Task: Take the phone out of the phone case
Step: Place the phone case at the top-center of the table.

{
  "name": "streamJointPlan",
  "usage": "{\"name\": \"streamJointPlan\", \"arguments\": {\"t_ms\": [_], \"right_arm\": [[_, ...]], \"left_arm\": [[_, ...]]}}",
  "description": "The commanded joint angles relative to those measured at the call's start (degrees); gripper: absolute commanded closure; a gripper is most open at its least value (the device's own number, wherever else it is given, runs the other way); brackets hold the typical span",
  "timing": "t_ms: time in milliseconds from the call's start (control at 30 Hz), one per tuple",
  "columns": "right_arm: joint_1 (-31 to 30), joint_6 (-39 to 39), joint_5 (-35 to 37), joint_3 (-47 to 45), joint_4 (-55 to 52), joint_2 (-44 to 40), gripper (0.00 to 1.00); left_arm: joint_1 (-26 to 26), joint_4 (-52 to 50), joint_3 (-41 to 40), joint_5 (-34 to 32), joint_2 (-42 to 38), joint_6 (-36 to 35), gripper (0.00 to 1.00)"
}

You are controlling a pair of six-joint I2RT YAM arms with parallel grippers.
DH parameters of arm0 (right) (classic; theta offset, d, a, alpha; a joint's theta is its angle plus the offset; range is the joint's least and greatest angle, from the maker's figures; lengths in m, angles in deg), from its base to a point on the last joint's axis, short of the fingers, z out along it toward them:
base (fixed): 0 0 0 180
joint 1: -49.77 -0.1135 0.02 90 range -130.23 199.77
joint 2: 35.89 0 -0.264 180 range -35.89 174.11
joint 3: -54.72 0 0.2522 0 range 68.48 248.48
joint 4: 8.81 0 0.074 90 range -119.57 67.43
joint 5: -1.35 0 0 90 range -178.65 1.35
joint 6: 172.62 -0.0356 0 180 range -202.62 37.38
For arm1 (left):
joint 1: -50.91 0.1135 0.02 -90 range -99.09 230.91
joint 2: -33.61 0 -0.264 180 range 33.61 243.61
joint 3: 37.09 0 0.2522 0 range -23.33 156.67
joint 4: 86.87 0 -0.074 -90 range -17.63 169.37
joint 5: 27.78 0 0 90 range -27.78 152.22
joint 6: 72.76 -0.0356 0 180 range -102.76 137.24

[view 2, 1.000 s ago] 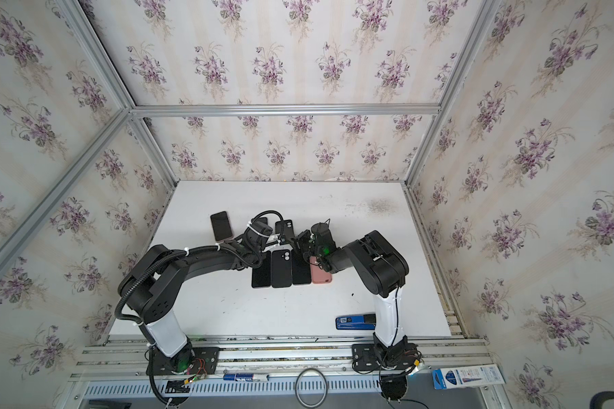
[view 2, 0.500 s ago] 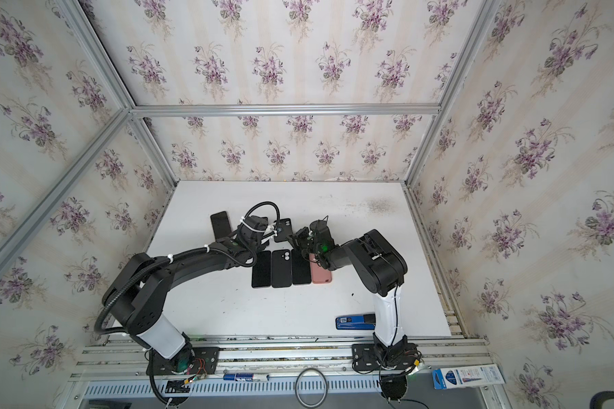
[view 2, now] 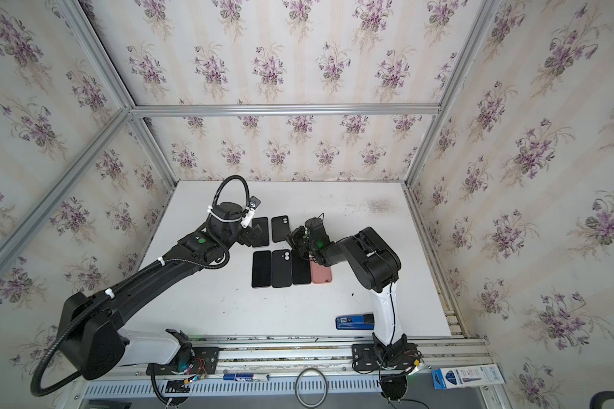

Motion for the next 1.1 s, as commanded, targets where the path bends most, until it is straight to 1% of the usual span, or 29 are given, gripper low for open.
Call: {"name": "streamJointPlan", "arguments": {"t_ms": [0, 100, 133, 167, 267, 533, 633, 667, 767, 833, 933, 967, 1000, 1067], "right_arm": [[-0.1, 1.2, 0.7, 1.0, -0.7, 0.5, 1.00], [-0.1, 1.8, 0.8, 1.5, -1.6, 0.6, 0.96], [-2.2, 1.8, 0.7, 1.5, -1.7, 0.7, 0.95], [-2.3, 1.8, 0.7, 1.5, -1.8, 0.8, 0.94], [-2.5, 1.8, 0.4, 1.8, -2.4, 0.7, 0.83], [-2.5, 4.2, 0.1, 2.9, -7.4, -1.5, 0.69], [-2.5, 4.6, -0.2, 3.0, -7.9, -1.6, 0.61], [-2.5, 4.4, -0.3, 3.0, -7.9, -1.5, 0.54], [-2.5, 4.8, -0.6, 2.9, -8.0, -1.9, 0.44], [-2.3, 5.9, -0.5, 3.0, -9.2, -2.7, 0.35], [-2.2, 9.6, -0.1, 4.2, -14.4, -4.7, 0.31], [-2.2, 10.8, -0.1, 4.5, -15.7, -5.4, 0.28], [-2.1, 11.5, 0.0, 4.8, -16.5, -5.8, 0.23], [-2.1, 12.6, -0.7, 5.1, -17.9, -6.2, 0.18]], "left_arm": [[0.1, -3.7, 0.9, 2.3, -3.0, 6.1, 0.01], [0.1, -5.4, 1.4, 3.4, -5.4, 7.9, 0.01], [0.1, -5.8, 1.5, 3.5, -7.2, 8.4, 0.00], [0.1, -6.2, 1.5, 3.5, -8.2, 9.1, 0.01], [0.1, -7.1, 1.5, 3.2, -10.4, 10.2, 0.00], [0.1, -10.6, 2.8, 2.0, -13.6, 11.4, 0.00], [0.1, -11.1, 2.8, 0.9, -13.8, 12.4, 0.00], [0.1, -11.5, 3.0, 0.7, -13.5, 13.2, 0.00], [0.1, -14.3, 4.7, 0.6, -11.7, 17.7, 0.00], [0.6, -16.9, 6.4, 0.4, -9.7, 22.7, 0.00], [2.5, -22.0, 9.6, 3.5, -6.3, 29.4, 0.00], [3.0, -22.8, 10.1, 4.2, -3.7, 31.1, 0.00], [3.6, -23.0, 10.2, 5.0, -2.7, 32.6, 0.00], [5.0, -23.1, 10.3, 6.6, -0.9, 34.9, 0.00]]}}
